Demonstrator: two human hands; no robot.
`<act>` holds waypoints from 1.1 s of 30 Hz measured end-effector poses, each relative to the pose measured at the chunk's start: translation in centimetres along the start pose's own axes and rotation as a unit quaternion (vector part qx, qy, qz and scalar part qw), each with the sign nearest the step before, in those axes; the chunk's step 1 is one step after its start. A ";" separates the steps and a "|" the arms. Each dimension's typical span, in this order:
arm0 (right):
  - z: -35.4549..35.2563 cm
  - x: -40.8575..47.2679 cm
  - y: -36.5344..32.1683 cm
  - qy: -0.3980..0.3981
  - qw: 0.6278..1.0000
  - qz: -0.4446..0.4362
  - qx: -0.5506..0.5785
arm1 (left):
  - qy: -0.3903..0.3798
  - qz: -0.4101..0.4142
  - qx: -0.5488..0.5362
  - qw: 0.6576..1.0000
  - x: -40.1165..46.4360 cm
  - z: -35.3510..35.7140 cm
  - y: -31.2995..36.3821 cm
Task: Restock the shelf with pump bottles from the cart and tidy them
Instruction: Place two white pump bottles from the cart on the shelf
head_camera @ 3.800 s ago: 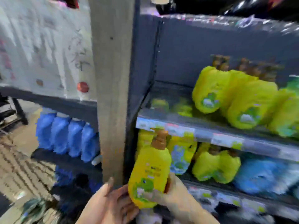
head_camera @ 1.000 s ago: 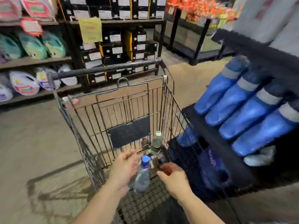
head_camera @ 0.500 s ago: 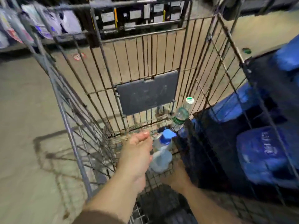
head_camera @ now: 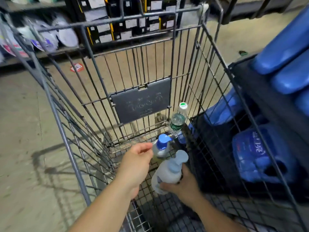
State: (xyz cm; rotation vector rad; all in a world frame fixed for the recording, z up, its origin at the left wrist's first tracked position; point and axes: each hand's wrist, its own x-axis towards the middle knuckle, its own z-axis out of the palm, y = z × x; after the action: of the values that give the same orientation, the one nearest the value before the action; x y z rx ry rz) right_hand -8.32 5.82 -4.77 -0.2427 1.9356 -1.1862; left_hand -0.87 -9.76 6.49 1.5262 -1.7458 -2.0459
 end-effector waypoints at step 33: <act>-37.0 -55.9 -20.1 0.522 0.813 -0.253 0.041 | -0.509 0.466 0.132 0.711 -45.4 31.2 19.4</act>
State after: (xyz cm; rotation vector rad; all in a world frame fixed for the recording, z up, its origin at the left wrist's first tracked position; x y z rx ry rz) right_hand -4.85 49.31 49.91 -0.0360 2.8514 -2.0345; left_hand -9.01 32.58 45.94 -0.7854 -2.3367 -2.0321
